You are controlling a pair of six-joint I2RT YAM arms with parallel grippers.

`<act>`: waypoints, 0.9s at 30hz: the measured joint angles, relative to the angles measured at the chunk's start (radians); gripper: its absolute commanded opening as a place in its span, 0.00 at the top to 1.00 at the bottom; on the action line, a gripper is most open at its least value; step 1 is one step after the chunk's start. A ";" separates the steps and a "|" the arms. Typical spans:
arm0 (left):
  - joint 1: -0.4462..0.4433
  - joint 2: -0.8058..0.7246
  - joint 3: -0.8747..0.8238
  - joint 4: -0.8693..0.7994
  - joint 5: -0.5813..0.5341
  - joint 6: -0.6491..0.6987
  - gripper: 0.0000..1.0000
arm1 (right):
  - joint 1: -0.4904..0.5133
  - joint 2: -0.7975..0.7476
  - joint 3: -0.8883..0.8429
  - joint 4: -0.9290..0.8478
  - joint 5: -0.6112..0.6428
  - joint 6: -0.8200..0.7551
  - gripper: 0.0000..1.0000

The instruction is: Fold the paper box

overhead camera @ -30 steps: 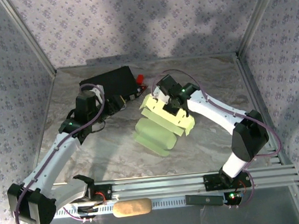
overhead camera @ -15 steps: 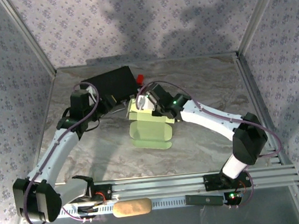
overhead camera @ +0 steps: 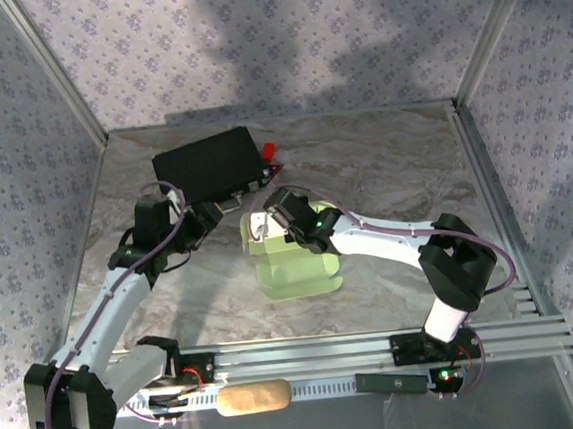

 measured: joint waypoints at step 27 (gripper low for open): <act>-0.292 -0.145 -0.145 0.013 -0.370 0.743 0.27 | -0.008 -0.066 0.100 -0.215 -0.152 0.090 1.00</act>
